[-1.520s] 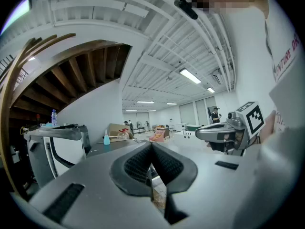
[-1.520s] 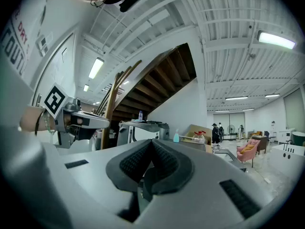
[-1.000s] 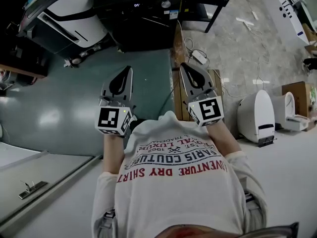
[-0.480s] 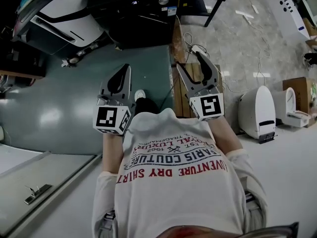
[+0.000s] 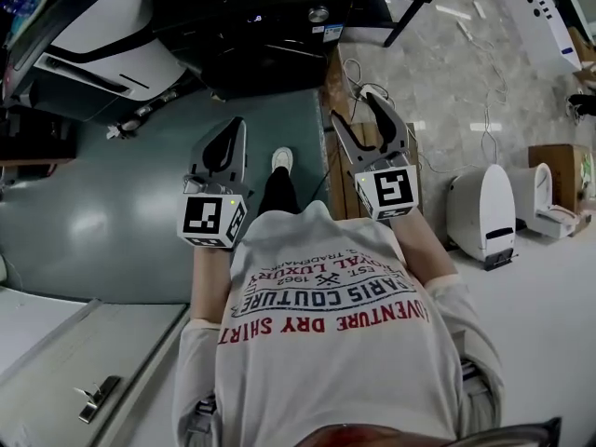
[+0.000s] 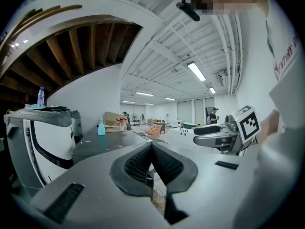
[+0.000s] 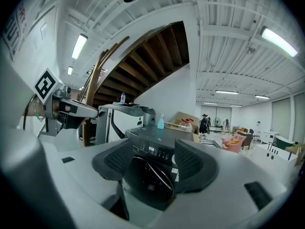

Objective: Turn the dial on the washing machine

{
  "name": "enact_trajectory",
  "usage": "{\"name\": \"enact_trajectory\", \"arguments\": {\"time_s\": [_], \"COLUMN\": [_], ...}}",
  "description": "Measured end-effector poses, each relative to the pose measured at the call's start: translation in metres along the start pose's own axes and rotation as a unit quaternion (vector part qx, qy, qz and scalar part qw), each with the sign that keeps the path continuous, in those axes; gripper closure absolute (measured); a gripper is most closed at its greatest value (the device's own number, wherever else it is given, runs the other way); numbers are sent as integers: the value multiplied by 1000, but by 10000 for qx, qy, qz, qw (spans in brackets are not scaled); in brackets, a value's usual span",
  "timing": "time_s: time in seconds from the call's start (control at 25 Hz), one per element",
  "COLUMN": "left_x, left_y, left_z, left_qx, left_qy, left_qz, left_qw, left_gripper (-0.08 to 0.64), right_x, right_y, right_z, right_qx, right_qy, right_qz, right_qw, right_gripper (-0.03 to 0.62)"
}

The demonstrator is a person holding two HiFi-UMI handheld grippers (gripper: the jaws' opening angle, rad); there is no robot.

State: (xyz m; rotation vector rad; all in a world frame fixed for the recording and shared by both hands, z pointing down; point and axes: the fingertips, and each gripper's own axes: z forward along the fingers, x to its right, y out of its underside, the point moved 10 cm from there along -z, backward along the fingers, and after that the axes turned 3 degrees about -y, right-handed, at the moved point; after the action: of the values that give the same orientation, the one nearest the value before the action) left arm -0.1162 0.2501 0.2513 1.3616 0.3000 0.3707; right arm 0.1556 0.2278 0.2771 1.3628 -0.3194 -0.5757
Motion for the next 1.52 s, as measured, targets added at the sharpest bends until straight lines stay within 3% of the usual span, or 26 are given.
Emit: {"name": "enact_trajectory", "arguments": {"time_s": [0.28, 0.64, 0.96, 1.24, 1.52], "left_x": [-84, -159, -164, -152, -145], "left_y": [0, 22, 54, 88, 103], "left_z": [99, 191, 237, 248, 255], "left_qx": [-73, -264, -330, -574, -657], "left_qy": [313, 592, 651, 350, 134], "left_qz": [-85, -85, -79, -219, -349], "left_qw": [9994, 9979, 9973, 9975, 9971], "left_gripper": [545, 545, 545, 545, 545], "right_x": [34, 68, 104, 123, 133], "right_y": [-7, 26, 77, 122, 145], "right_z": [116, 228, 282, 307, 327], "right_qx": [-590, -1233, -1612, -1917, -1953], "right_qy": [348, 549, 704, 632, 950], "right_qz": [-130, 38, -302, -412, -316], "right_qw": [9976, 9908, 9839, 9785, 9756], "right_gripper": [324, 324, 322, 322, 322]}}
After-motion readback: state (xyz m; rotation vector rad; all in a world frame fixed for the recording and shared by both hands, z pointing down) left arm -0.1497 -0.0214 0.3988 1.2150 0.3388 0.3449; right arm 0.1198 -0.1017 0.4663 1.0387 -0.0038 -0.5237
